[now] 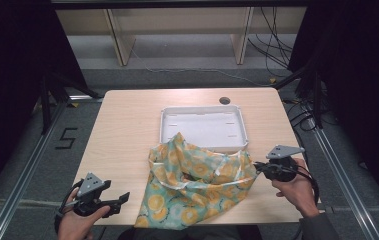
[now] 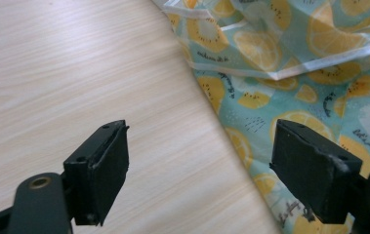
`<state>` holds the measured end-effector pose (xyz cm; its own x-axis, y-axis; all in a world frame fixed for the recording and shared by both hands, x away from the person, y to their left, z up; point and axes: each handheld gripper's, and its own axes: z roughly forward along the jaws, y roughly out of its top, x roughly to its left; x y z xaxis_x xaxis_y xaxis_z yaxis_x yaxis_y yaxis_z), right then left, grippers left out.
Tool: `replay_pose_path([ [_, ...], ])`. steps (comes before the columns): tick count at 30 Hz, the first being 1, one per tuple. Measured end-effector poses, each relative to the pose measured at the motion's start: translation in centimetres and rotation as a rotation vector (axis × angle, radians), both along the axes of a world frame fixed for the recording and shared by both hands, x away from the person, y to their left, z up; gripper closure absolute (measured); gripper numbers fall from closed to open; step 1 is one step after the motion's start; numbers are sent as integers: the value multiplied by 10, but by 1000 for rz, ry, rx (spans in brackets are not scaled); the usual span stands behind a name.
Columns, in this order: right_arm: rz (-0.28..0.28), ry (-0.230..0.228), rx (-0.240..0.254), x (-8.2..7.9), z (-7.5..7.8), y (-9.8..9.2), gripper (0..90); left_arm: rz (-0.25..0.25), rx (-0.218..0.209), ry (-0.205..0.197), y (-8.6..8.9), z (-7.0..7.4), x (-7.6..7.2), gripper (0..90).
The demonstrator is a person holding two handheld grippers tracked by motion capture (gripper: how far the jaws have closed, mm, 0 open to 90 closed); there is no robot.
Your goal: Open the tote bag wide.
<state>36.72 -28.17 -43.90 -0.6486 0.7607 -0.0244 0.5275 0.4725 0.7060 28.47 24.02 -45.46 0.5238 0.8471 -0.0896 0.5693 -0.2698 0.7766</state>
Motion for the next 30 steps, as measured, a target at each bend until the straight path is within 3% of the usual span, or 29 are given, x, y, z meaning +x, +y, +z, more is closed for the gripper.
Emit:
replay_pose_path([
  [1,10,-9,-24,0,2,-6,900,-19,17,3,-2,1,0,210],
  [2,-20,0,-13,-2,1,-8,900,-24,-12,6,-6,-1,0,210],
  [4,-39,12,-6,-4,2,-9,900,-47,3,25,-8,-1,0,215],
  [5,-46,-13,0,-2,3,-11,818,-68,-22,41,-18,-4,0,219],
  [8,-66,-45,33,-3,11,-7,654,-135,-16,78,-35,-9,-1,231],
  [9,-59,-97,47,-2,13,-5,637,-172,-34,104,-42,-12,-2,230],
  [10,-54,-118,50,-2,17,-1,596,-162,-62,114,-49,-13,-3,226],
  [14,-40,-115,102,-7,20,11,535,-210,-1,133,-64,-17,-7,200],
  [19,13,-93,113,-9,20,28,496,-265,52,169,-73,-23,-11,175],
  [21,39,-119,102,-7,21,34,484,-279,64,182,-75,-24,-12,188],
  [23,57,-128,106,-7,22,39,482,-306,145,201,-79,-27,-13,200],
  [24,86,-127,114,-6,23,46,469,-299,170,218,-82,-32,-15,267],
  [25,119,-141,105,-3,23,50,463,-321,221,220,-82,-33,-13,294],
  [26,140,-128,97,-2,22,54,458,-330,243,233,-82,-34,-12,323],
  [30,175,-102,87,2,18,66,453,-320,237,226,-83,-37,-11,539],
])
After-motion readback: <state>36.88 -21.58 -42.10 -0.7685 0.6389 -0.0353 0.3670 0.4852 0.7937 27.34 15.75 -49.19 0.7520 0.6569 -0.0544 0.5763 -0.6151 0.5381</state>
